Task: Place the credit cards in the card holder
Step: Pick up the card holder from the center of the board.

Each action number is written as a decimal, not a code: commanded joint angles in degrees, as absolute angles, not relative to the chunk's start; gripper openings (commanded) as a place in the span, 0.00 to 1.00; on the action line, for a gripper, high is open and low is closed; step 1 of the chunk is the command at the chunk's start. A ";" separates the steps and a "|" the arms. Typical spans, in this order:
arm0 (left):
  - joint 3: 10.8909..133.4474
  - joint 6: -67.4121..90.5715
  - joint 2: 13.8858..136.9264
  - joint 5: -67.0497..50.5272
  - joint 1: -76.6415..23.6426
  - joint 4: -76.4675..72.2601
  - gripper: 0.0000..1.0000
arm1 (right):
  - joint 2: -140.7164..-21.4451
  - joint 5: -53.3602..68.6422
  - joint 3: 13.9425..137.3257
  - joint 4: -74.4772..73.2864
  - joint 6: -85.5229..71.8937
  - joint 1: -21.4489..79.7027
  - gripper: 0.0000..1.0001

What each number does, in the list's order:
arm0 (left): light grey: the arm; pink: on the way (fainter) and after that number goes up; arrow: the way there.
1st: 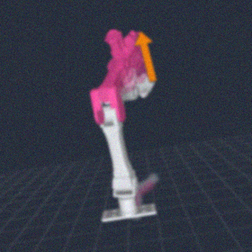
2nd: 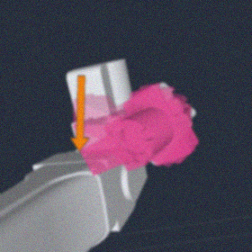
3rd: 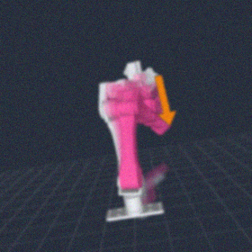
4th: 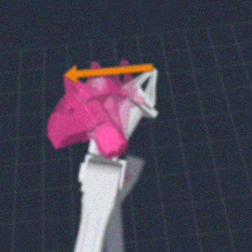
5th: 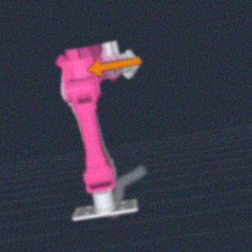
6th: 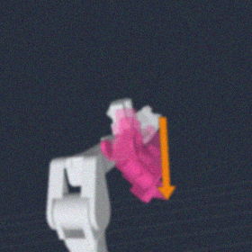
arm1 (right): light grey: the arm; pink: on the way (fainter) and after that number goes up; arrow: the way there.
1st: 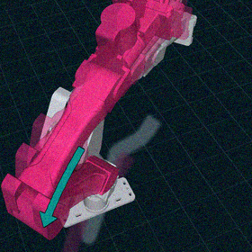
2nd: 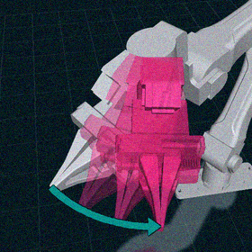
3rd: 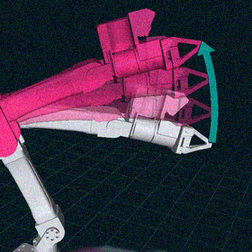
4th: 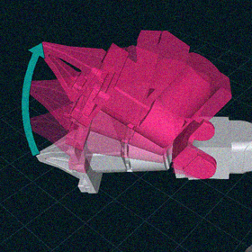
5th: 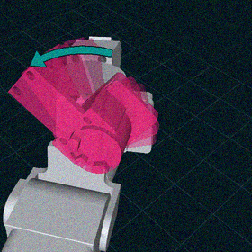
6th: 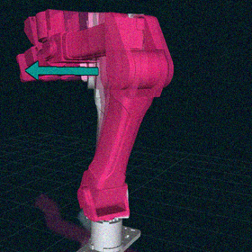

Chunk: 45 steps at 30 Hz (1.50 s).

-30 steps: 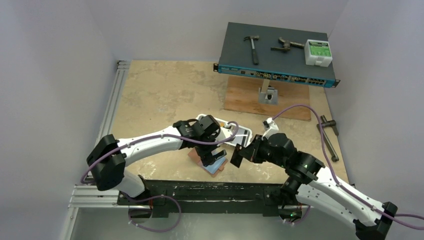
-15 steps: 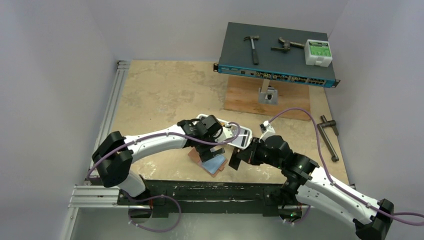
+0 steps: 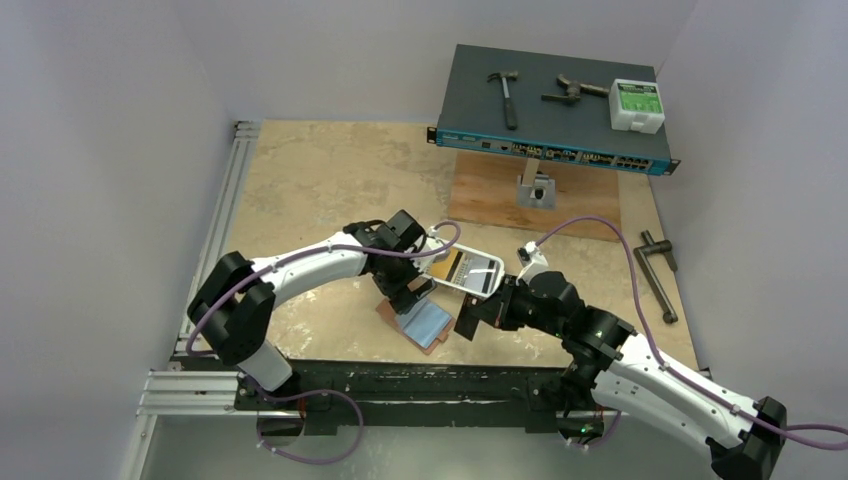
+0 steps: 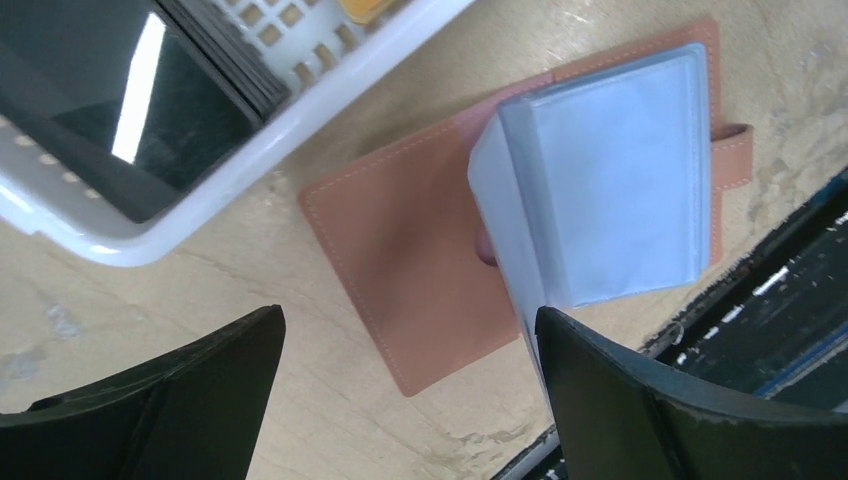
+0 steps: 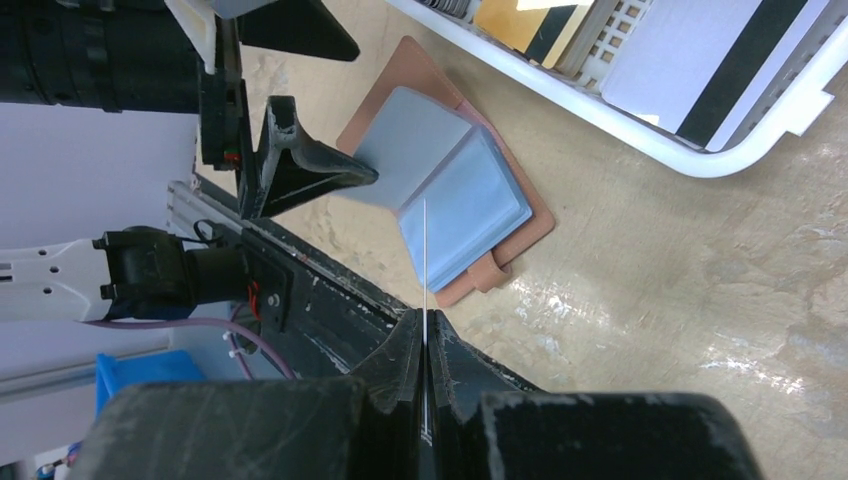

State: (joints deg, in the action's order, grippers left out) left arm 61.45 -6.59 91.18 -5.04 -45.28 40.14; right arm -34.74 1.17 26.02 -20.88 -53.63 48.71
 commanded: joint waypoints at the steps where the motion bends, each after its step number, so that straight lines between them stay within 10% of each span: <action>1: 63.91 -4.14 92.72 -11.84 -44.06 42.05 0.97 | -34.03 1.91 25.77 -18.26 -54.40 48.60 0.00; 45: 57.37 3.25 92.11 -29.58 -35.16 37.37 0.43 | -37.03 3.78 19.98 -9.59 -54.60 48.58 0.00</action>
State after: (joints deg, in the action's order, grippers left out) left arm 58.63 0.86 95.29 -26.02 -35.62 39.94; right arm -37.71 3.20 21.74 -13.04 -53.82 48.71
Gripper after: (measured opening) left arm 0.452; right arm 0.004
